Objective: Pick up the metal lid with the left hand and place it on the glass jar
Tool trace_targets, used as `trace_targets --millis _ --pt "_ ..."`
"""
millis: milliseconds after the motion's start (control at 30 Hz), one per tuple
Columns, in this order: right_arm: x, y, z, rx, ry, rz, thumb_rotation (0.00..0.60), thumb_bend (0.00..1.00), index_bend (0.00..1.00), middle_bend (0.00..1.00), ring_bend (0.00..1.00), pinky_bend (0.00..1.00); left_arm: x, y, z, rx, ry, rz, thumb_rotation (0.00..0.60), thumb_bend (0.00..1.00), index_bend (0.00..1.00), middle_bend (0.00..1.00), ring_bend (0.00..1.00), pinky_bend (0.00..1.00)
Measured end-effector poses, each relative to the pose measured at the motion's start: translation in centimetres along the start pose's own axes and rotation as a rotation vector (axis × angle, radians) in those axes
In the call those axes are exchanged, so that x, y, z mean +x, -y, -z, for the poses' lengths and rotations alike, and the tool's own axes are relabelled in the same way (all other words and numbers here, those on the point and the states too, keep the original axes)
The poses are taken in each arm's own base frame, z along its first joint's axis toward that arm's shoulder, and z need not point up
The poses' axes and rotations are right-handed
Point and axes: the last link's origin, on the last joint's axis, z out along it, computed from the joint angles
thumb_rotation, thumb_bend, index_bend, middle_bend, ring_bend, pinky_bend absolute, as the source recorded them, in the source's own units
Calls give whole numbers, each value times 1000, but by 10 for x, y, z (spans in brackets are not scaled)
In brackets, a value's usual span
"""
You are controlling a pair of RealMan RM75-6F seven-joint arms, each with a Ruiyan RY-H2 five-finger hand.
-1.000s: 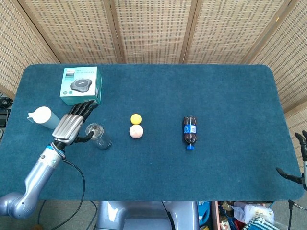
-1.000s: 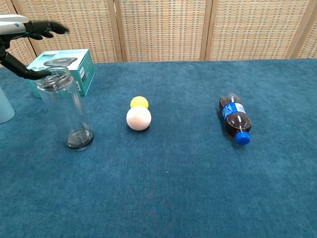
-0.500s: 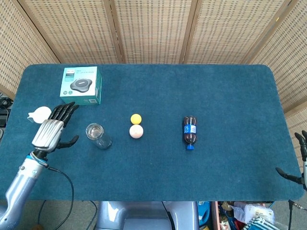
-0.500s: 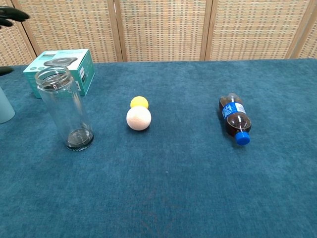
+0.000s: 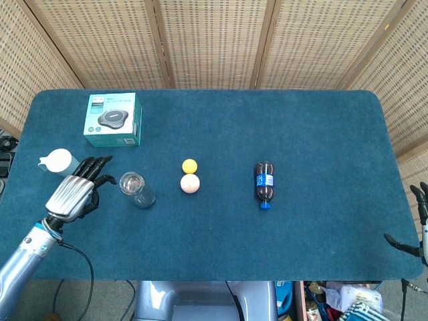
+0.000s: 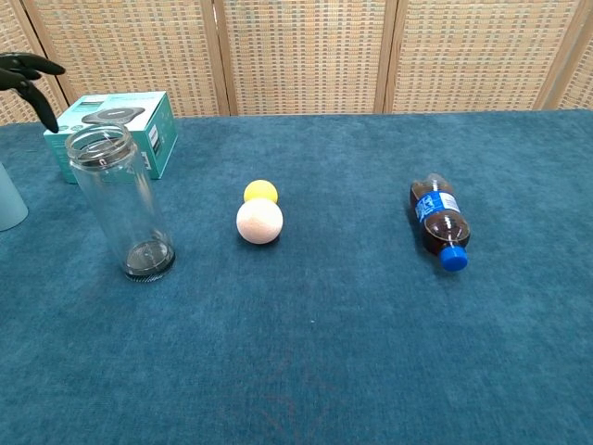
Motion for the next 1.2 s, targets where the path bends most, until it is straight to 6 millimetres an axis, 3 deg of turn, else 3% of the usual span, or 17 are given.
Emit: trace_targets --millis 533,1200 --pt "-1 0 0 0 7 2 600 0 4 0 0 0 -8 -36 -26 -50 28 -27 600 996 348 0 0 0" --pt "1 -1 -1 -3 4 -6 600 0 5 0 0 0 -16 -32 -23 -19 64 -63 600 996 396 0 0 0"
